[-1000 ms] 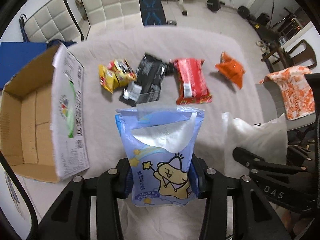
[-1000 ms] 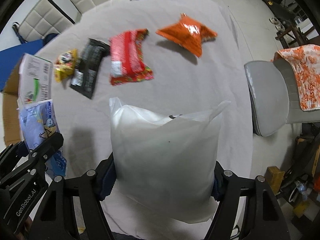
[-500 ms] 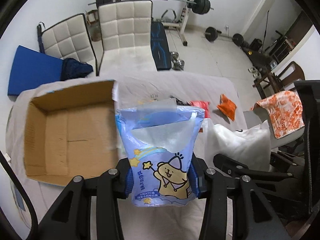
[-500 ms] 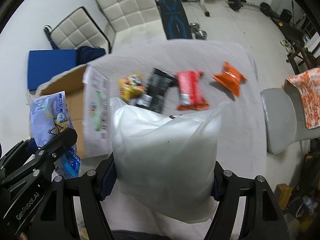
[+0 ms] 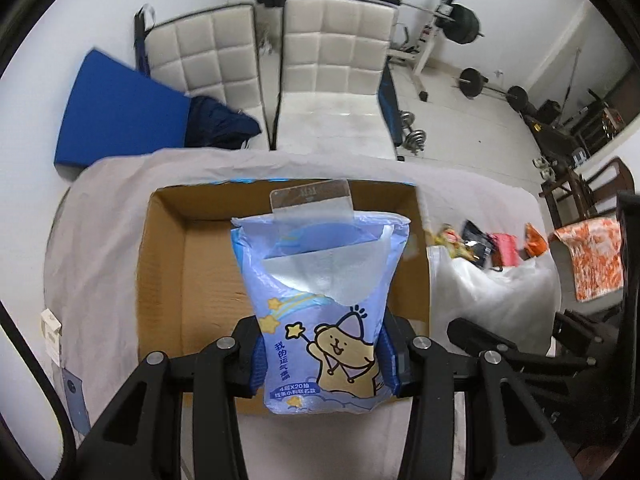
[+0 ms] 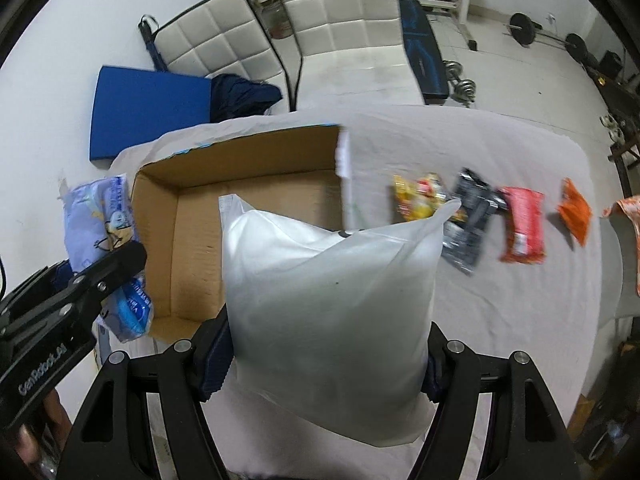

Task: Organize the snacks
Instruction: 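Carry the tissue pack and white bag over the cardboard box with both tools, then lower both items into the box and open both tools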

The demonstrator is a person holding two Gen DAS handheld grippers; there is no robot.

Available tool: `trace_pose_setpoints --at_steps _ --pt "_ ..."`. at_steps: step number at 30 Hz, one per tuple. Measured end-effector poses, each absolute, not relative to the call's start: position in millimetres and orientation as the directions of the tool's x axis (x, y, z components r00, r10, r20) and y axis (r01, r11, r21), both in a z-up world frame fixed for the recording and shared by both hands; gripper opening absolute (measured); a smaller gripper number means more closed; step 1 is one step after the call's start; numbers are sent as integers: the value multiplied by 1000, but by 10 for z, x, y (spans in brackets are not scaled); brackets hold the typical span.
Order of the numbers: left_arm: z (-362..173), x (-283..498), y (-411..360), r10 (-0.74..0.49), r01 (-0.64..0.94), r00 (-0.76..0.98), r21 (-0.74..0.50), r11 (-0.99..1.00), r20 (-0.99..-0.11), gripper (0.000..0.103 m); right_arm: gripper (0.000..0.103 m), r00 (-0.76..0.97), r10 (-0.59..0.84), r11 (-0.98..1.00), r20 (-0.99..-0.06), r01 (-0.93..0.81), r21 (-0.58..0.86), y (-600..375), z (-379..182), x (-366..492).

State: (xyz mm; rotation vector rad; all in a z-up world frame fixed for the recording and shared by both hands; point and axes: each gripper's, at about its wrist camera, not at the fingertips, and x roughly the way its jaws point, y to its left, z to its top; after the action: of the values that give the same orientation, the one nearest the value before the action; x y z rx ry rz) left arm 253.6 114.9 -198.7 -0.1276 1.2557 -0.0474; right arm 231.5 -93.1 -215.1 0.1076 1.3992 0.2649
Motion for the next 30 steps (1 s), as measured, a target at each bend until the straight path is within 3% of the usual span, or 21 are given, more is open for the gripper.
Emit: trace_pose_setpoints --at_steps 15,30 --pt "-3273 3329 1949 -274 -125 51 -279 952 -960 44 76 36 211 974 -977 -90 207 101 -3251 3109" --pt "-3766 3599 1825 -338 -111 -72 -330 938 -938 48 78 6 155 981 -988 -119 154 149 -3777 3518"
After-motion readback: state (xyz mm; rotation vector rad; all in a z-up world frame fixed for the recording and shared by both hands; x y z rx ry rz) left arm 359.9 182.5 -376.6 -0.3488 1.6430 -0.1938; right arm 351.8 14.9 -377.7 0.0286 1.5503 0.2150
